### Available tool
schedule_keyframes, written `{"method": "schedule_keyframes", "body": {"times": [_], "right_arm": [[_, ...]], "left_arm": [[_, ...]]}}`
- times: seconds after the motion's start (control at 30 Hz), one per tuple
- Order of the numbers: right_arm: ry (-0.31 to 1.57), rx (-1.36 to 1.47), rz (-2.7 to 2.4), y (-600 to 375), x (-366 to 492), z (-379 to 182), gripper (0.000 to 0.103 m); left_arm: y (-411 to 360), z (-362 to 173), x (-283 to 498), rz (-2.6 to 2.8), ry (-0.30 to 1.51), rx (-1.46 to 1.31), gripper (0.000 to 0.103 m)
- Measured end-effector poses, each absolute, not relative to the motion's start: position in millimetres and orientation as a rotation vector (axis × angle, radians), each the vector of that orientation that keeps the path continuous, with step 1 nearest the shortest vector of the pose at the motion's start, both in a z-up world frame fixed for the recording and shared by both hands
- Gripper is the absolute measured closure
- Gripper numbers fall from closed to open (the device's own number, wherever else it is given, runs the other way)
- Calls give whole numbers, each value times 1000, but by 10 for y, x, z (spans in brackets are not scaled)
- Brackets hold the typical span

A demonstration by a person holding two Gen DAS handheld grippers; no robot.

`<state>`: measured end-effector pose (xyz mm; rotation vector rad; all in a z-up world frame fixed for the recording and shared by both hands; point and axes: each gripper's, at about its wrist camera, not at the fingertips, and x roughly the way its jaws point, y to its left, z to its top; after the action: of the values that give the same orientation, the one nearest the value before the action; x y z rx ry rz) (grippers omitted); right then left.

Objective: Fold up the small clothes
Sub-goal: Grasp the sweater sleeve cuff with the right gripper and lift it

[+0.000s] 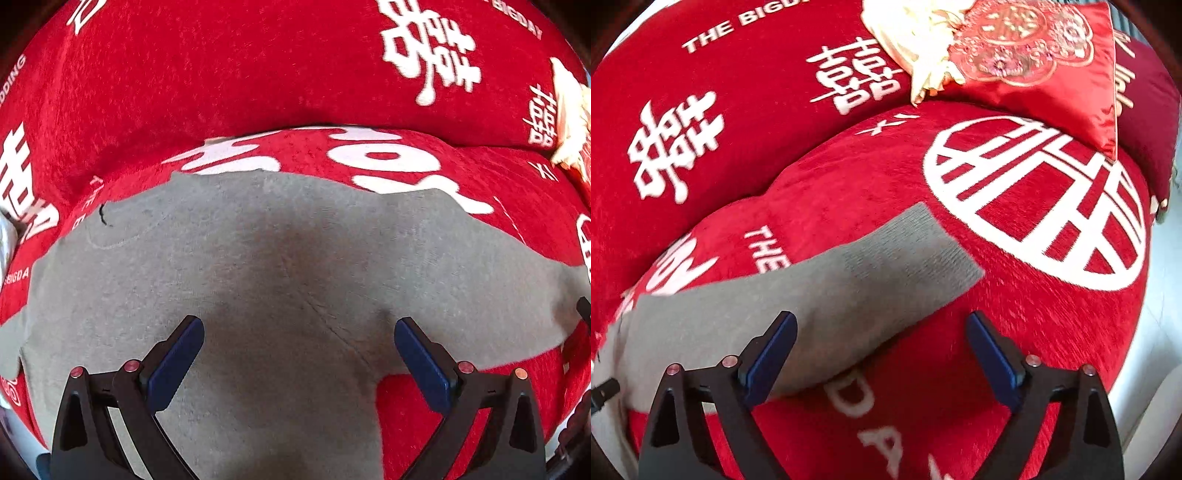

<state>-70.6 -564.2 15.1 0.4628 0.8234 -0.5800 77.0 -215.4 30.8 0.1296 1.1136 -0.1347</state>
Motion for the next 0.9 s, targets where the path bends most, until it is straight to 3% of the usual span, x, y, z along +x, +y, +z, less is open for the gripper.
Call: {"method": "schedule_keyframes", "body": {"times": [0.13,0.17,0.2,0.3,0.7,0.9], "right_arm": [[793,445,-534,-5712,-519,129,14],[788,432,-509,-5718,-439,122,38],[809,433,-484,-5732,-375,95,93],[820,525,-424,-5831,-328,25,96],[623,564,-451,-5665,-851,615,96],[580,606,-412,-5466,-962,849,96]], "left_arm": [[-2042,251,865,-96,1123,101,0],[-1994,252,901,-80,1122,92,0],[-1967,255,922,-70,1121,85,0],[-1871,241,992,-36,1123,68,0],[-2048,200,829,-203,1175,132,0],[-1593,349,607,-183,1129,94,0]]}}
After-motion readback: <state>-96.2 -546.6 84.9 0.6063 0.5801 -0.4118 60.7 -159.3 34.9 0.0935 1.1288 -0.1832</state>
